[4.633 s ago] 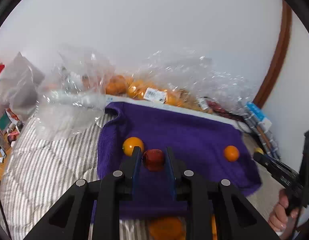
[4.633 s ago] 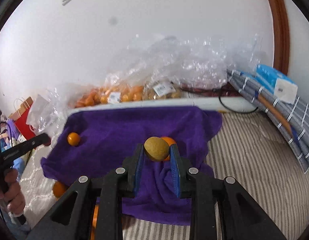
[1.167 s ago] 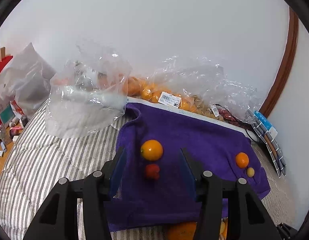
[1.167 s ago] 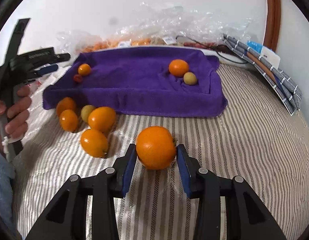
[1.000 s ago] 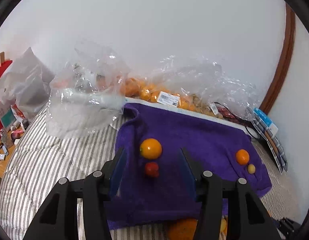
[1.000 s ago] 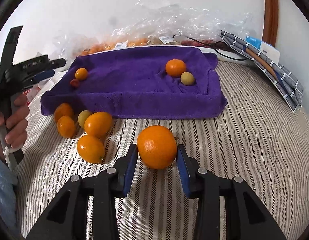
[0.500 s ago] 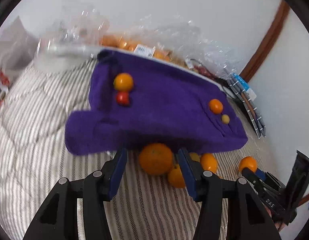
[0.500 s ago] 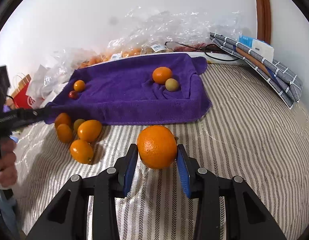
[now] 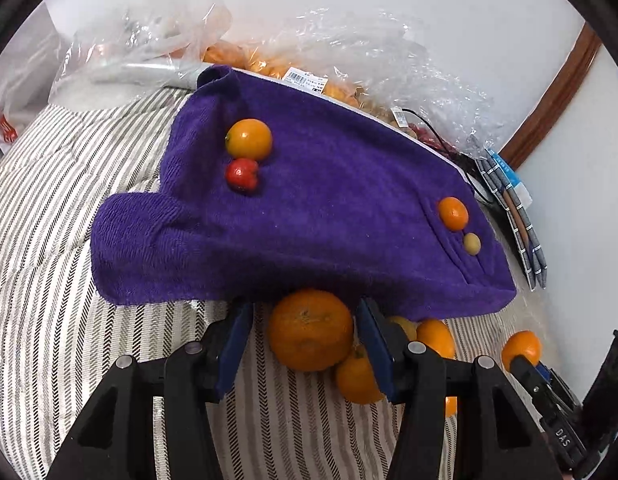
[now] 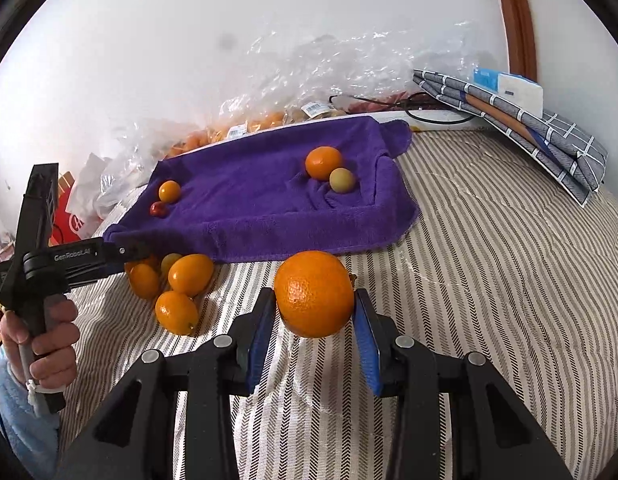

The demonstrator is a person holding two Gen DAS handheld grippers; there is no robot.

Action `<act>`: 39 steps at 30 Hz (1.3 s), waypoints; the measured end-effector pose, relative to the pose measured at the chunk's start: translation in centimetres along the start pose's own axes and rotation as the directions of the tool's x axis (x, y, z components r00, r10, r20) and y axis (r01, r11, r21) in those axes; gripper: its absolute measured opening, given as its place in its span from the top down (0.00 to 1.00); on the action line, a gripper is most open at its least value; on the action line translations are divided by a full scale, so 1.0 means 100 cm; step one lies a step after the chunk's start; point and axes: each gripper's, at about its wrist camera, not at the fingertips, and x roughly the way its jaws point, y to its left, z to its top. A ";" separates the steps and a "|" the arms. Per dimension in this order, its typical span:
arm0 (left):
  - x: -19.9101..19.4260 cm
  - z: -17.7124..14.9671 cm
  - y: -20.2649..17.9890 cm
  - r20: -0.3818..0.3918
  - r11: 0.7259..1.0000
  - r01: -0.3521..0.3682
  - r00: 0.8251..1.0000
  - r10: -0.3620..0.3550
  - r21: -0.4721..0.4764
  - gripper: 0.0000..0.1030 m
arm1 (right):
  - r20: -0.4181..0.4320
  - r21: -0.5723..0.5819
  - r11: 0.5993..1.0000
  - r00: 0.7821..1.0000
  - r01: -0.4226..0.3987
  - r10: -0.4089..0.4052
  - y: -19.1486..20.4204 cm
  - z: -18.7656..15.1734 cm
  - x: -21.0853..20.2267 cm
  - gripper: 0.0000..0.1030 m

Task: Organize fruits
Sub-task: 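Grasp a large orange with the left tool while the right tool holds its orange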

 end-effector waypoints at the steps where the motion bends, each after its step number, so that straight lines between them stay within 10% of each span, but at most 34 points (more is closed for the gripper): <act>1: 0.000 -0.001 -0.001 0.005 1.000 -0.001 1.000 0.001 0.010 0.51 | -0.004 -0.003 1.000 1.000 -0.001 0.001 0.001 0.000 0.001 0.62; 12: -0.015 -0.002 0.006 0.073 0.997 0.071 0.995 -0.070 -0.016 0.67 | 0.005 0.011 1.000 1.000 0.006 -0.006 -0.003 0.000 -0.001 0.62; 20: -0.015 0.000 0.013 0.034 0.995 0.090 0.996 -0.088 -0.048 0.57 | -0.012 -0.006 1.000 1.000 0.010 -0.010 -0.001 0.000 0.003 0.62; 28: -0.003 -0.005 -0.007 0.032 0.999 -0.040 0.999 0.038 0.035 0.56 | -0.015 -0.002 1.000 1.000 0.018 -0.018 -0.003 0.000 0.003 0.62; 39: -0.033 -0.004 0.003 0.134 0.997 0.080 0.988 -0.080 0.006 0.61 | -0.023 -0.006 1.000 1.000 0.014 -0.014 -0.002 0.000 0.005 0.62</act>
